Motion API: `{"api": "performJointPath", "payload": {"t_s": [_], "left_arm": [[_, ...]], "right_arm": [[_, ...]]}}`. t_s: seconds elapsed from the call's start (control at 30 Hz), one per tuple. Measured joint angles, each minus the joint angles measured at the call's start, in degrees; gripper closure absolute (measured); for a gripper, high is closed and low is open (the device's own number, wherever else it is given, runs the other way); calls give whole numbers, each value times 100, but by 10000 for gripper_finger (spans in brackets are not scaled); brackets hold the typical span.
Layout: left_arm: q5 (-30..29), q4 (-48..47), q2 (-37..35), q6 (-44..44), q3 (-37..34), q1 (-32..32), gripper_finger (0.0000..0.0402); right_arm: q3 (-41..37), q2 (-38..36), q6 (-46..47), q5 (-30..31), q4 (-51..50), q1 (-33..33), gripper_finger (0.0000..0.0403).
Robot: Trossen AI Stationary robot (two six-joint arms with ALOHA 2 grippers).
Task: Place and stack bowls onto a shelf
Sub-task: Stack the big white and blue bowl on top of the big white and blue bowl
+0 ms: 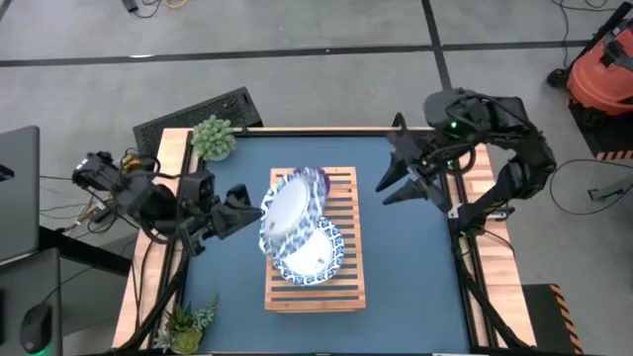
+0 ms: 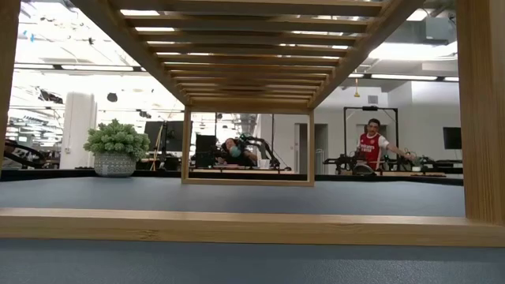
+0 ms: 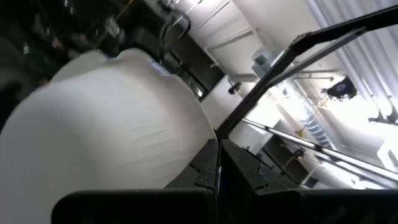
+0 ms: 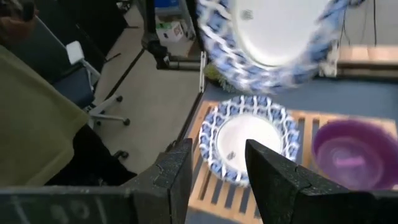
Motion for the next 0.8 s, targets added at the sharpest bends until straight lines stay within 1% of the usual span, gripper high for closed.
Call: {"api": "performJointPath", "payload": {"t_s": [0.1, 0.17, 0.27, 0.37, 0.53, 0.6, 0.8], "left_arm": [[91, -184, 35, -516, 0, -23, 401], [102, -351, 33, -660, 0, -21, 401], [205, -529, 33, -824, 0, -18, 401], [361, -622, 31, -977, 0, -18, 401], [531, -754, -68, -930, 0, -18, 401], [531, -987, -180, -859, 0, -16, 401], [535, -1857, -744, -826, -2, 106, 401]], "right_arm": [[-4, -19, 208, 31, -331, 115, 230], [2, -27, 343, 61, -465, 216, 230], [0, -64, 501, 392, -679, 425, 230], [0, -66, 643, 721, -682, 653, 230], [0, -66, 1253, 1002, -566, 992, 230], [0, -66, 1422, 1106, -421, 1153, 230], [0, -66, 1500, 1563, -139, 1497, 230]]}}
